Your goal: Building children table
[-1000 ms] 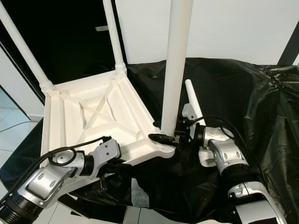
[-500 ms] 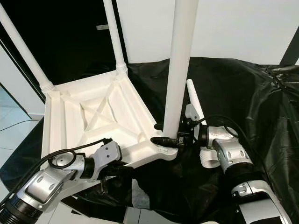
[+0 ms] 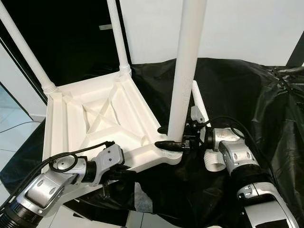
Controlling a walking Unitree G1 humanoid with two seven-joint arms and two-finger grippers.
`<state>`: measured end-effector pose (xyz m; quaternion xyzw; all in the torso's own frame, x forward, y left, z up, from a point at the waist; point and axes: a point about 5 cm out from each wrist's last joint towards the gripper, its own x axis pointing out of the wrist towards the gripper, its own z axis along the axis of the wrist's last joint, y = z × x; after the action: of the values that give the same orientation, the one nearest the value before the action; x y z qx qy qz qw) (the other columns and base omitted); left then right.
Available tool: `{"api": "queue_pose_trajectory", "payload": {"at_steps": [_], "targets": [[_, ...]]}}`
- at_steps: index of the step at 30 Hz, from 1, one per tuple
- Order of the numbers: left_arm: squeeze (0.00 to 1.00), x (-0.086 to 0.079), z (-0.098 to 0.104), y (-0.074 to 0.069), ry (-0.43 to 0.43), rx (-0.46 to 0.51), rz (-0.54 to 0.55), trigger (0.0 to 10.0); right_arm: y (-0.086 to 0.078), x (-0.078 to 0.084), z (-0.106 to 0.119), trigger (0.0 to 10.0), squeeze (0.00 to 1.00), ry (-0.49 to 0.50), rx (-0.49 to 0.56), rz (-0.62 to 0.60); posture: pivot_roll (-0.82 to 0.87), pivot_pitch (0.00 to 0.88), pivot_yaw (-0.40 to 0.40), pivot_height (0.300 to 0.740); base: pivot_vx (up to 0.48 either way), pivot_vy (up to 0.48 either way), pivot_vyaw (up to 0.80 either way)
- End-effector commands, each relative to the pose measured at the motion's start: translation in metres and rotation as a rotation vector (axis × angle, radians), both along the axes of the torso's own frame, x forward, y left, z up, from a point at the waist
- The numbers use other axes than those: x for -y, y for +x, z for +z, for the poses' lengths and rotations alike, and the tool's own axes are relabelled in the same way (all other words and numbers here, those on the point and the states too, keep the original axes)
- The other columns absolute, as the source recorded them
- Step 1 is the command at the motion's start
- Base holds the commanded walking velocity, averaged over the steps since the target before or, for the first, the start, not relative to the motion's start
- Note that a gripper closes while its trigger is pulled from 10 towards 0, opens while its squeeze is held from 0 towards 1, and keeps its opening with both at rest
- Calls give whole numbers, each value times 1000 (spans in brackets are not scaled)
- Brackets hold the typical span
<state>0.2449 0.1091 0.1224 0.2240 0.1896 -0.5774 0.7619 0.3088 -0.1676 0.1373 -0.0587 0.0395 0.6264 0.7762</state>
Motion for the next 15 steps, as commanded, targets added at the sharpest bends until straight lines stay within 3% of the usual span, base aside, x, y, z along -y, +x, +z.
{"api": "queue_pose_trajectory", "payload": {"at_steps": [1,9,15], "targets": [[0,-14,7,5,23,38,42,0,-17,20,-41,10000,0,-1,-285,-51,67,0,76,740,0,0,0],[0,-14,10,6,10,42,71,0,-8,5,-36,10000,0,-11,-166,-147,71,0,69,740,0,0,0],[0,-12,9,4,3,39,97,0,-12,-5,-37,10000,0,10,-125,-200,69,0,69,740,0,0,0]]}}
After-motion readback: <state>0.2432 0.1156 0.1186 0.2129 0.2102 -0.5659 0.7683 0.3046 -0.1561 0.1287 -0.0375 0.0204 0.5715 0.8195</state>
